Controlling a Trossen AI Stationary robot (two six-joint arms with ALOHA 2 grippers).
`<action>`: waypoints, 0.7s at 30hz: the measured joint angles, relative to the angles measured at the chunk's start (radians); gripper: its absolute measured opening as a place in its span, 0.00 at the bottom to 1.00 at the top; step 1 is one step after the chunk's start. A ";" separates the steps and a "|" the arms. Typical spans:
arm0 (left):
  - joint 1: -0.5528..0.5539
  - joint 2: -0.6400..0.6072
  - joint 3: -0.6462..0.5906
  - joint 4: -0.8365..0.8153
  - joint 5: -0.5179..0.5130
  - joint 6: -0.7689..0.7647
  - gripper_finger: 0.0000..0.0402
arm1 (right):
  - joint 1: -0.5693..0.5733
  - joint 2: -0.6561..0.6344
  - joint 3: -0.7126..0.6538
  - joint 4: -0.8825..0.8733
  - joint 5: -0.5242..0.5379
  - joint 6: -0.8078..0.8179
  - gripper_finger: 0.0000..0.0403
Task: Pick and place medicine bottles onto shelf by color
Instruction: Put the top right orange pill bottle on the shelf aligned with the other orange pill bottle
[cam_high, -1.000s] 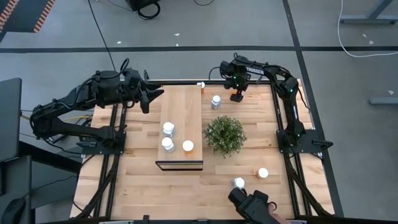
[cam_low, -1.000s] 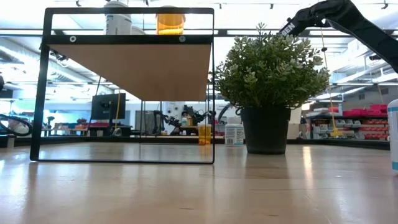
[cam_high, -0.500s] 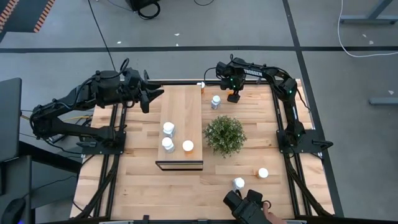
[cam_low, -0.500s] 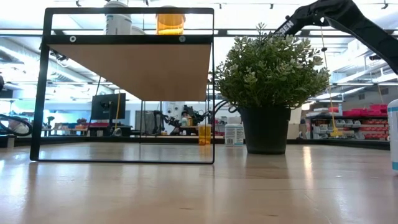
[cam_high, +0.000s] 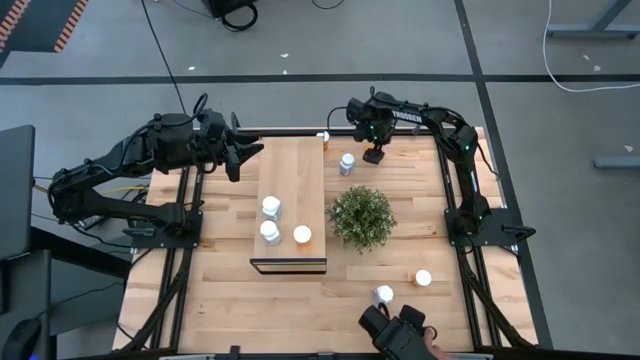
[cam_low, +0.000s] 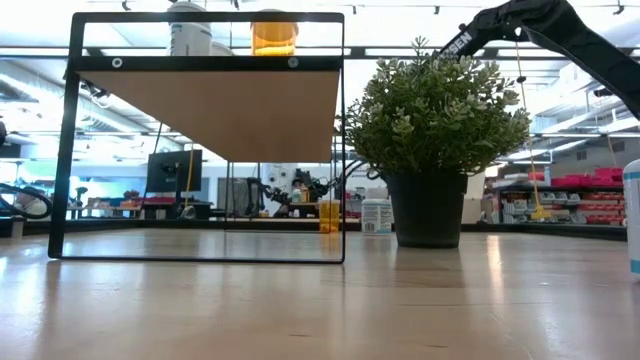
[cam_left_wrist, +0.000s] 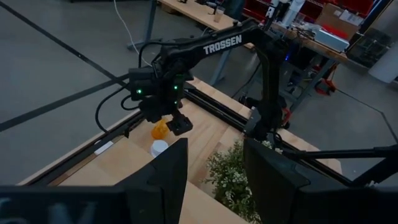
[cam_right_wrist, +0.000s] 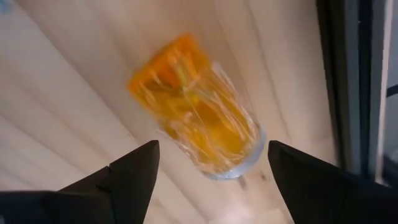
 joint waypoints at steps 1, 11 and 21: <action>0.000 0.000 0.000 0.000 0.000 0.001 0.40 | 0.000 0.000 0.009 -0.003 -0.015 0.031 0.76; 0.000 0.000 0.000 0.000 0.000 0.017 0.40 | -0.004 -0.005 0.131 -0.079 -0.119 0.360 0.78; 0.000 0.000 0.000 0.000 0.000 0.024 0.40 | -0.008 -0.005 0.125 -0.133 -0.141 0.507 0.81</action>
